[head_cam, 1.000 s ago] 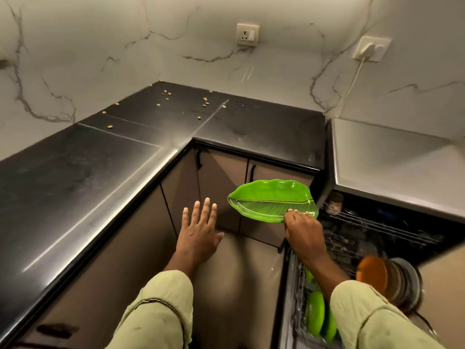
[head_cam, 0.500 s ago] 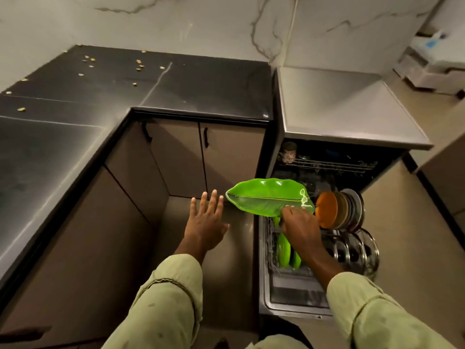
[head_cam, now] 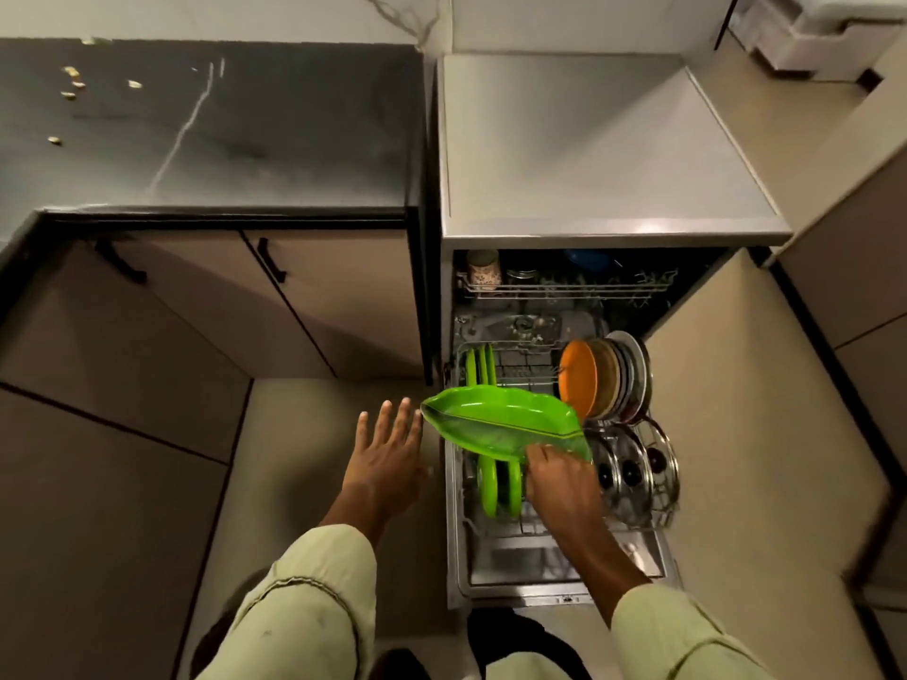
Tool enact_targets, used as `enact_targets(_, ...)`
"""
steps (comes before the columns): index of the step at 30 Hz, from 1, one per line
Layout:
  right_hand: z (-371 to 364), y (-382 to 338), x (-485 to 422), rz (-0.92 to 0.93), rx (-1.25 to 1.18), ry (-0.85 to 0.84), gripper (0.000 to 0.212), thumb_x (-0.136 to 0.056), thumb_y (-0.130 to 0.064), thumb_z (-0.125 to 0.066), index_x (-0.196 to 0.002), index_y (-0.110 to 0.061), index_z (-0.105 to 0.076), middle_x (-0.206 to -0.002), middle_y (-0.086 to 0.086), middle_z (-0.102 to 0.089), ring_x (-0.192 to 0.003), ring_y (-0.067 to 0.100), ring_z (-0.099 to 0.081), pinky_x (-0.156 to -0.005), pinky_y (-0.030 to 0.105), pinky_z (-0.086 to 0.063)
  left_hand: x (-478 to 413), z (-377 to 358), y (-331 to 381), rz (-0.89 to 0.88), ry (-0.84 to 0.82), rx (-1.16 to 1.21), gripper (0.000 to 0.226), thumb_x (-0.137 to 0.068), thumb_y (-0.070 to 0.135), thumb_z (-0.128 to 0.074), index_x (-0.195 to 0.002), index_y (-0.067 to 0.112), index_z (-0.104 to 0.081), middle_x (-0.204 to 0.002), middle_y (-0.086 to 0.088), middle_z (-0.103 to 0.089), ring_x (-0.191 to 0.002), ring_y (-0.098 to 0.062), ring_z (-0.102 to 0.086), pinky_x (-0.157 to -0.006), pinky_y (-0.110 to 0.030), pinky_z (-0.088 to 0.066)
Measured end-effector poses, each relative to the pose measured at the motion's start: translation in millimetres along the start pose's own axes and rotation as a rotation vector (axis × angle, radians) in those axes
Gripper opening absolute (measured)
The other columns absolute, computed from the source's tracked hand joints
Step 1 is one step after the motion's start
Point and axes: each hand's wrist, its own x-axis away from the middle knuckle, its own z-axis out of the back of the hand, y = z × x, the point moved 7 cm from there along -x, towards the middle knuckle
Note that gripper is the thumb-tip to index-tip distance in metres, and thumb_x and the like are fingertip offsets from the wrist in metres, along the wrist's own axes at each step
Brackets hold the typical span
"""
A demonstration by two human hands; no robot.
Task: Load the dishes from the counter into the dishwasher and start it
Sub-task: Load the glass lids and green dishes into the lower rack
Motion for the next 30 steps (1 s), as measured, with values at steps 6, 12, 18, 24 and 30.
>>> enact_targets(6,-38.7,49.2,-21.5,-0.076,-0.033,-0.086,0.04,-0.035,-0.003,-0.09,-0.056,-0.015,-0.058,-0.045,0.003,-0.054,-0.034,0.023,-0.054,-0.032,0.023,-0.038,-50.7,-17.3,29.9,-0.003,-0.11,-0.004,0.079,-0.102,0.052,-0.031,-0.157,0.014,0.011,-0.164,-0.009,0.019,-0.15,-0.031,0.018,-0.12,-0.053,0.008)
enact_targets(12,-93.2,89.3,-64.7,-0.152,-0.012,-0.095,0.035,-0.047,0.002,-0.088,-0.062,-0.013,-0.059,-0.045,0.007,-0.053,-0.032,0.025,-0.054,-0.032,0.027,-0.042,-131.9,-49.9,44.2,-0.051,-0.188,-0.012,0.077,-0.103,0.051,-0.03,-0.156,0.015,0.014,-0.163,-0.008,0.022,-0.149,-0.031,0.021,-0.12,-0.053,0.009)
enact_targets(18,-163.9,112.0,-125.7,-0.217,0.014,-0.117,0.025,-0.063,0.0,-0.082,-0.071,-0.013,-0.062,-0.049,0.008,-0.06,-0.038,0.028,-0.06,-0.035,0.031,-0.045,-225.3,-105.0,50.1,-0.135,-0.242,-0.065,0.074,-0.105,0.047,-0.027,-0.155,0.015,0.018,-0.161,-0.008,0.027,-0.148,-0.029,0.023,-0.119,-0.054,0.013)
enact_targets(24,-248.7,132.4,-188.5,-0.358,-0.17,-0.167,0.02,-0.088,-0.012,-0.064,-0.108,-0.013,-0.064,-0.087,0.017,-0.07,-0.083,0.039,-0.067,-0.065,0.037,-0.048,-315.2,-162.0,36.7,-0.156,-0.279,-0.132,0.076,-0.104,0.049,-0.029,-0.155,0.016,0.017,-0.162,-0.009,0.025,-0.15,-0.03,0.019,-0.121,-0.055,0.006)
enact_targets(30,-328.8,155.8,-239.3,-0.456,-0.449,-0.08,0.011,-0.088,-0.015,-0.062,-0.096,-0.008,-0.067,-0.096,0.018,-0.07,-0.094,0.039,-0.063,-0.068,0.036,-0.042,-376.9,-211.5,30.5,-0.166,-0.299,-0.132,0.081,-0.102,0.05,-0.035,-0.155,0.017,0.016,-0.162,-0.01,0.022,-0.15,-0.031,0.016,-0.121,-0.056,0.004)
